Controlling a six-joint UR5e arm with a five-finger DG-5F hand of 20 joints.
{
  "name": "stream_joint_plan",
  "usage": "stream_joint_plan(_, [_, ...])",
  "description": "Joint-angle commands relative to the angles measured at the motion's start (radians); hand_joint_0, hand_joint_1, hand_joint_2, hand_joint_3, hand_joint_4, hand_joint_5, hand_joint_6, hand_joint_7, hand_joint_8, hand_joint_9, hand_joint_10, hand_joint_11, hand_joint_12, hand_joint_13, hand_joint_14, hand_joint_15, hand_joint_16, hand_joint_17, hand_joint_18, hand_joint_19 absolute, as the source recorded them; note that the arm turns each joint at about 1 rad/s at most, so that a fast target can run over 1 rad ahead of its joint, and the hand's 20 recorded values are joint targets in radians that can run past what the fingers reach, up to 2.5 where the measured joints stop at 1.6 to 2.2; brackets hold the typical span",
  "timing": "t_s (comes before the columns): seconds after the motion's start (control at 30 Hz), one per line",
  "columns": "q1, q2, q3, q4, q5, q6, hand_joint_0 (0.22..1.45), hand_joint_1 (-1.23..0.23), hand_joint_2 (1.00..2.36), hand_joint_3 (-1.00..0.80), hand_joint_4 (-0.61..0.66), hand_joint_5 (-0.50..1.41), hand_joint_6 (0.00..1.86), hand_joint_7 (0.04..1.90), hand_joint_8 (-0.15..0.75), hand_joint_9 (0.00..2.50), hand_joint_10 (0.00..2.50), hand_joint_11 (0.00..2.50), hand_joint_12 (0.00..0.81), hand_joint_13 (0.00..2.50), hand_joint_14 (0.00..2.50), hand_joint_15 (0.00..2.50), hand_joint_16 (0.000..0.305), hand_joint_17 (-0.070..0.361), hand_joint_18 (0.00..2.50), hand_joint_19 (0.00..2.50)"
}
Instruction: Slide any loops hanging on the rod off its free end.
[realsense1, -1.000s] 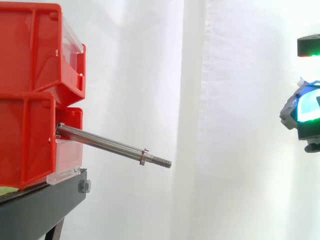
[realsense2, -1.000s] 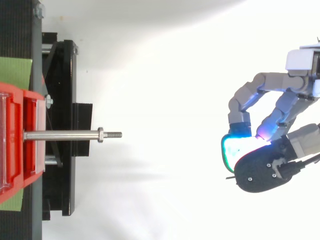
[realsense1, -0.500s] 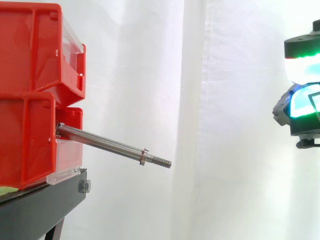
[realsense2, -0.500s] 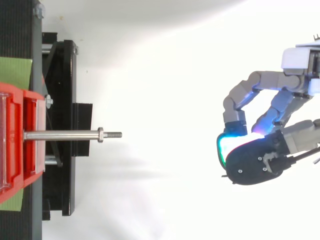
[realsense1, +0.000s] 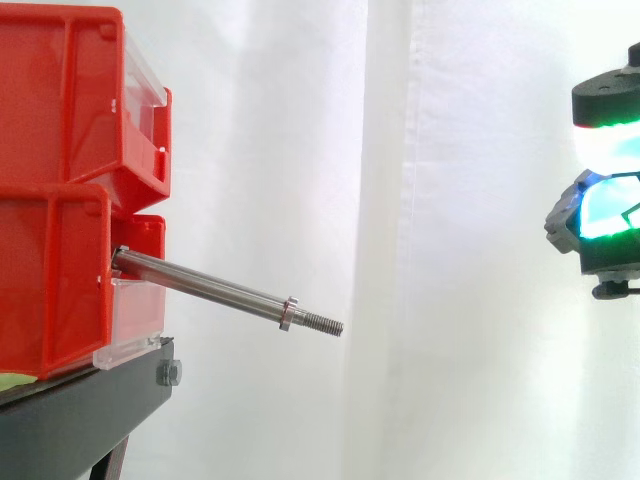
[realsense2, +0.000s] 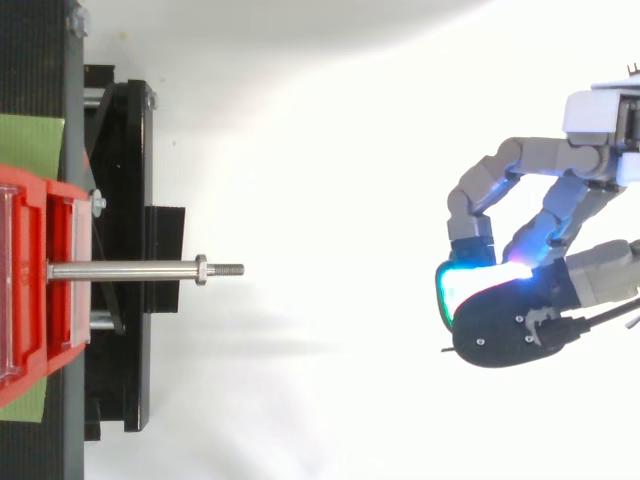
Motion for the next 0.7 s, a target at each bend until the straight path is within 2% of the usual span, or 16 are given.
stream_joint_plan(0.0, [0.000, 0.001, 0.000, -0.001, -0.001, -0.001, 0.57, -0.72, 1.02, -0.05, 0.05, -0.11, 0.90, 1.11, 0.274, 1.12, 0.02, 0.69, 0.397, 0.91, 0.02, 0.53, 0.059, 0.133, 0.77, 0.54])
stream_joint_plan(0.2, [0.000, 0.000, 0.000, 0.009, 0.015, -0.029, 0.57, -0.71, 1.02, -0.04, 0.01, -0.10, 0.90, 1.11, 0.285, 1.14, 0.02, 0.67, 0.408, 0.93, 0.02, 0.52, 0.062, 0.139, 0.79, 0.53])
stream_joint_plan(0.37, [0.000, 0.000, -0.002, 0.027, 0.015, -0.055, 0.57, -0.71, 1.02, -0.06, 0.00, -0.10, 0.89, 1.09, 0.277, 1.11, 0.02, 0.61, 0.405, 0.88, 0.02, 0.46, 0.061, 0.138, 0.77, 0.51])
stream_joint_plan(0.43, [-0.002, 0.000, -0.031, 0.082, 0.030, -0.146, 0.58, -0.70, 1.02, -0.08, -0.02, -0.11, 0.89, 1.08, 0.282, 1.10, 0.02, 0.60, 0.399, 0.87, 0.02, 0.45, 0.060, 0.135, 0.75, 0.51])
stream_joint_plan(0.5, [-0.003, 0.000, -0.046, 0.117, 0.039, -0.184, 0.58, -0.70, 1.02, -0.09, -0.01, -0.11, 0.89, 1.08, 0.281, 1.19, 0.03, 0.72, 0.397, 0.86, 0.02, 0.47, 0.059, 0.133, 0.74, 0.51])
stream_joint_plan(0.53, [-0.006, 0.000, -0.069, 0.171, 0.044, -0.227, 0.58, -0.70, 1.02, -0.09, -0.01, -0.11, 0.89, 1.08, 0.270, 1.20, 0.03, 0.76, 0.395, 0.86, 0.02, 0.48, 0.059, 0.132, 0.74, 0.52])
stream_joint_plan(0.67, [-0.013, 0.001, -0.110, 0.282, 0.045, -0.276, 0.58, -0.70, 1.02, -0.11, -0.01, -0.12, 0.89, 1.08, 0.256, 1.21, 0.03, 0.85, 0.387, 0.85, 0.02, 0.50, 0.056, 0.126, 0.71, 0.53])
